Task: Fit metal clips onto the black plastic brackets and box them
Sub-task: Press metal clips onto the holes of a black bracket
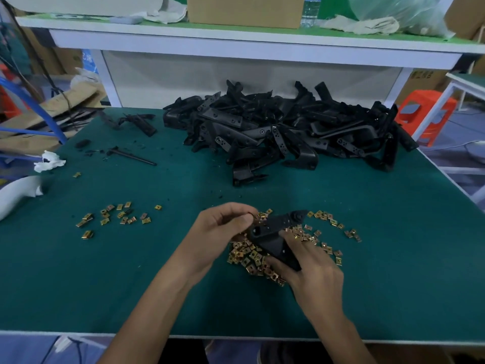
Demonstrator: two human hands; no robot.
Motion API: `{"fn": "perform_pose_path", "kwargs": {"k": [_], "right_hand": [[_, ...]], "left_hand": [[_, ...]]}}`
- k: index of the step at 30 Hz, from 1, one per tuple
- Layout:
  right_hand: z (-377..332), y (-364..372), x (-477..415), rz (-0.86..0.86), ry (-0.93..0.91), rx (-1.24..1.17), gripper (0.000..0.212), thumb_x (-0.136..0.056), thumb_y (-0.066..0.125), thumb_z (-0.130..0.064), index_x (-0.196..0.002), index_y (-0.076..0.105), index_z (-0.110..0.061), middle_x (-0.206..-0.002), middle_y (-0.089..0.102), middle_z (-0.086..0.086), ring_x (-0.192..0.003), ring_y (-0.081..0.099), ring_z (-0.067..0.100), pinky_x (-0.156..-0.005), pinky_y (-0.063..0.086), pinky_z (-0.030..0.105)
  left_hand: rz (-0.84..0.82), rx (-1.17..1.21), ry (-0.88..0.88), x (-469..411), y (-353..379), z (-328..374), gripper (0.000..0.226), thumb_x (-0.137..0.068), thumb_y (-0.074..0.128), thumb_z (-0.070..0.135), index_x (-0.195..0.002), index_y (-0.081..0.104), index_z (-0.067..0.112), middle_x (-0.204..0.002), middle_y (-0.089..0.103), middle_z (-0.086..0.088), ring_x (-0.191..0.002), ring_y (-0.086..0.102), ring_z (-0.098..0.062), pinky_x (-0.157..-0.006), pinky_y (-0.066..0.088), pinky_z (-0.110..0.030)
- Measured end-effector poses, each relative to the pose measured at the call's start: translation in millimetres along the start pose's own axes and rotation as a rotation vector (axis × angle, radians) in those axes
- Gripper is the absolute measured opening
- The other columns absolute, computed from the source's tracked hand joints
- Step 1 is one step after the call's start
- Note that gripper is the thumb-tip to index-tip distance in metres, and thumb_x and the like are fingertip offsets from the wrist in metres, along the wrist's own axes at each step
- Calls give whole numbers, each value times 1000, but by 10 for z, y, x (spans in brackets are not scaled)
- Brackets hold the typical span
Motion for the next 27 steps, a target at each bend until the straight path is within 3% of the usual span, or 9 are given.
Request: {"fn": "perform_pose_path", "kwargs": {"k": [4,11,14,19,22,27], "right_hand": [[-3,-2,30,-5,-46,39,56,-89,51,-69,-116,74,-26,-81,66,-7,-70,63,19,-55,46,30],[-26,-10,41,17,-80,121,54,-87,53,-68,-113,76,-27,-76,65,-5,-65,61,19,-52,42,28],[-20,1,57,18,-92,133,53,-88,53,-68,-113,76,-27,-75,64,-6,-64,59,18,-52,41,28],[-4,20,60,-10,-84,133,54,-88,52,-68,-114,75,-27,-75,65,-6,-63,61,19,-53,43,30],[3,37,66,-36,-58,132,57,-89,49,-70,-116,75,-27,-76,66,-5,-64,63,19,-52,46,31],[22,41,60,-31,-38,111,57,-91,46,-70,-116,73,-28,-76,66,-5,-63,63,20,-50,47,31]], "left_hand": [[26,-82,-4,23,29,19,22,-94,67,5,-90,82,22,-84,76,3,-78,67,-3,-71,51,-15],[42,-136,-35,47,-17,34,17,-90,72,6,-89,81,20,-89,78,-3,-82,70,-8,-78,55,-19],[53,-227,-19,57,-7,56,15,-89,74,7,-89,81,20,-87,78,0,-80,69,-5,-73,54,-16],[61,-361,-29,69,12,69,14,-90,74,14,-94,81,25,-87,78,5,-84,71,-8,-78,54,-20],[47,-444,-2,113,31,67,24,-86,78,19,-106,77,34,-90,75,15,-84,69,1,-77,50,-14],[125,-662,120,211,138,41,40,-83,81,24,-115,69,45,-107,65,38,-106,57,18,-85,36,3]]}}
Point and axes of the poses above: each hand's wrist, its own x-axis away from the middle knuckle, its own y-axis out of the palm, z = x × y, the point moved 4 cm from there along -x, towards the middle knuckle
